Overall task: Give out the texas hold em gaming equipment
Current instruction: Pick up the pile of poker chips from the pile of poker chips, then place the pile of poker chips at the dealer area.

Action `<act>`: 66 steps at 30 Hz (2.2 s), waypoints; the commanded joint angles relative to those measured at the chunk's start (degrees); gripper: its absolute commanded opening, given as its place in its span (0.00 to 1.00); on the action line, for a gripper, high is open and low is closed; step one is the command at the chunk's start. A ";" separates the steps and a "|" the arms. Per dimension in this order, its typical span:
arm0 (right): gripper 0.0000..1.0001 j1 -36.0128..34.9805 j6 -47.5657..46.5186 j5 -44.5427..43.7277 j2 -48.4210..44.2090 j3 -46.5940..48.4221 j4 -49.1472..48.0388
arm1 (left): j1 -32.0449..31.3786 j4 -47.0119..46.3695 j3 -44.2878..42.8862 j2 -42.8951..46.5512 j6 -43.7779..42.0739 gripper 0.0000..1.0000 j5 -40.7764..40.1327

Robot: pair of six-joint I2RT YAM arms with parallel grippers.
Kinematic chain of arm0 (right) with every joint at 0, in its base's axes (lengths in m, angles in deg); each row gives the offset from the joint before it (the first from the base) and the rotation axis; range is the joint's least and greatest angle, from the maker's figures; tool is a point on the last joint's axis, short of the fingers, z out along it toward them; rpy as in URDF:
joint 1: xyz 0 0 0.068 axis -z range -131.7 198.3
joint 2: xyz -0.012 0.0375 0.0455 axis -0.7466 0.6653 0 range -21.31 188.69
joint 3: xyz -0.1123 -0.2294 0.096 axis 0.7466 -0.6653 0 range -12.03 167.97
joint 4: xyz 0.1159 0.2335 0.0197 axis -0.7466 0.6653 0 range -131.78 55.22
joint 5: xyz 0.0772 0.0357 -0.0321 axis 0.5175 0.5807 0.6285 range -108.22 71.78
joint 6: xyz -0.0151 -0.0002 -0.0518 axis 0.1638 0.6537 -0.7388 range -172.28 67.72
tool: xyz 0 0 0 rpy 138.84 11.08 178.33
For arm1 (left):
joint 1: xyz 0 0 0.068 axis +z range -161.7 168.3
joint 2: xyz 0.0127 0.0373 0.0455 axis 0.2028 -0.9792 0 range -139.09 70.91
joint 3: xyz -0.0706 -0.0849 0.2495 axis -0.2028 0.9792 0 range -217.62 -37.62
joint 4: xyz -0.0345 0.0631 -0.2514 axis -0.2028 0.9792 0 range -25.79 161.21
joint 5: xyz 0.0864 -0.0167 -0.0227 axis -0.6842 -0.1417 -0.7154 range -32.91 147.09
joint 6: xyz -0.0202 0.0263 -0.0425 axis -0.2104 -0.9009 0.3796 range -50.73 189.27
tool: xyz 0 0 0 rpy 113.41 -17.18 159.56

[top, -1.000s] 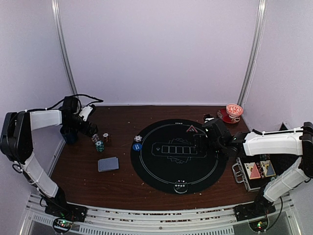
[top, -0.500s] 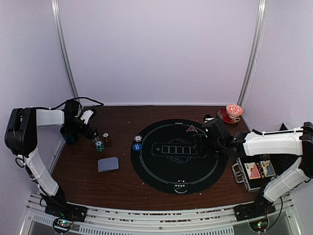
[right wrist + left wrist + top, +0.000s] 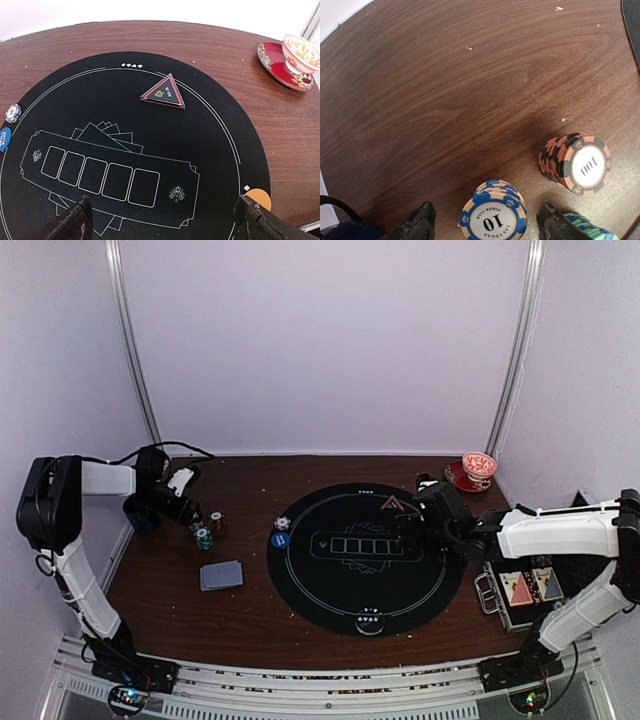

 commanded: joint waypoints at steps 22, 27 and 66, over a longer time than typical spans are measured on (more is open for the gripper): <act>1.00 -0.59 -0.24 -1.68 -0.13 1.25 0.66 | 0.21 -0.91 -1.11 -1.38 -0.44 0.49 0.84; 1.00 -0.58 -0.22 -1.77 -0.22 1.25 0.61 | 0.21 -0.85 -0.85 -0.85 -0.36 0.40 1.11; 1.00 -0.58 -0.28 -4.00 -0.18 1.04 0.44 | -34.69 1.45 8.48 19.08 -10.74 0.34 7.01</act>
